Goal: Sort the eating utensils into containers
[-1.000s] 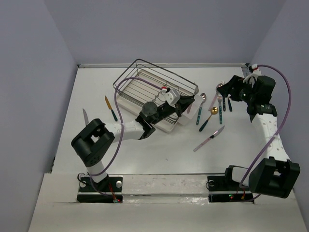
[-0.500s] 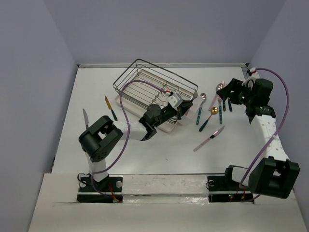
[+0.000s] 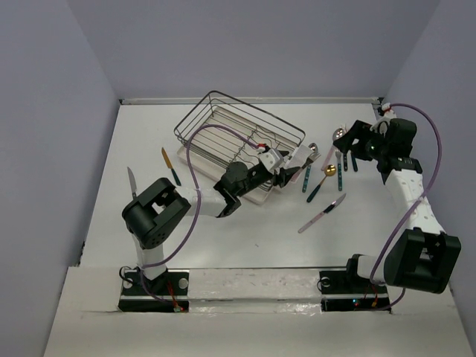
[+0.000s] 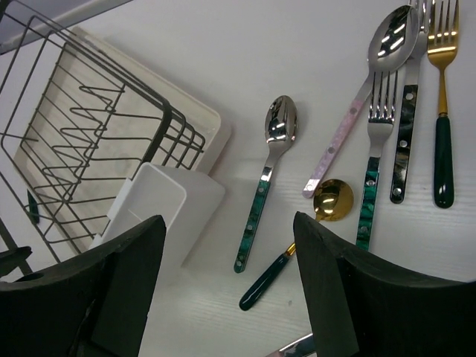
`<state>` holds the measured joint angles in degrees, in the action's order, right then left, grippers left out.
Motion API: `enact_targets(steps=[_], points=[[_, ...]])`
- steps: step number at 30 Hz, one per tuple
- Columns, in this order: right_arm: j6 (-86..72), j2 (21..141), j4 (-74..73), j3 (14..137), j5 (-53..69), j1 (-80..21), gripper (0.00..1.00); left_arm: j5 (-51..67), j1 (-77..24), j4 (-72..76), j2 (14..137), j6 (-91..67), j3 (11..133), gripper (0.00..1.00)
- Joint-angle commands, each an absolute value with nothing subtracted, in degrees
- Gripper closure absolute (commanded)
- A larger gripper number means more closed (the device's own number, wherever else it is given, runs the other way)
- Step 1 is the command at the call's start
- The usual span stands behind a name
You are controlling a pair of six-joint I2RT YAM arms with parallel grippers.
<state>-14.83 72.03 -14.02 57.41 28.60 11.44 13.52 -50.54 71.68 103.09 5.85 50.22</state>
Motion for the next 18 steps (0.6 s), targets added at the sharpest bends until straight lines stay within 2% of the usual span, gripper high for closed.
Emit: enact_targets(steps=[1,3,4,9,14,18], points=[[-14.3,73.9,-16.3,62.1,24.9,11.2,0.26,12.5,-50.7,87.5,100.7,8.4,49.4,0.27],[-14.2,76.4,-19.5,64.9,20.8,11.2,0.32,11.6,-50.6,87.4,99.2,8.3,49.0,0.18],[-13.9,78.6,-20.7,65.8,18.9,11.2,0.4,11.2,-50.6,87.3,98.5,8.3,48.9,0.16],[-11.8,89.2,-31.5,74.8,9.5,11.2,0.57,10.4,-48.7,83.7,93.4,9.4,48.8,0.14],[-10.7,99.8,-35.8,80.6,7.6,10.7,0.6,6.8,-46.6,79.2,87.9,10.5,47.9,0.13],[-9.5,102.7,-35.9,83.1,4.8,8.4,0.61,2.5,-44.4,76.6,84.0,11.2,45.3,0.12]])
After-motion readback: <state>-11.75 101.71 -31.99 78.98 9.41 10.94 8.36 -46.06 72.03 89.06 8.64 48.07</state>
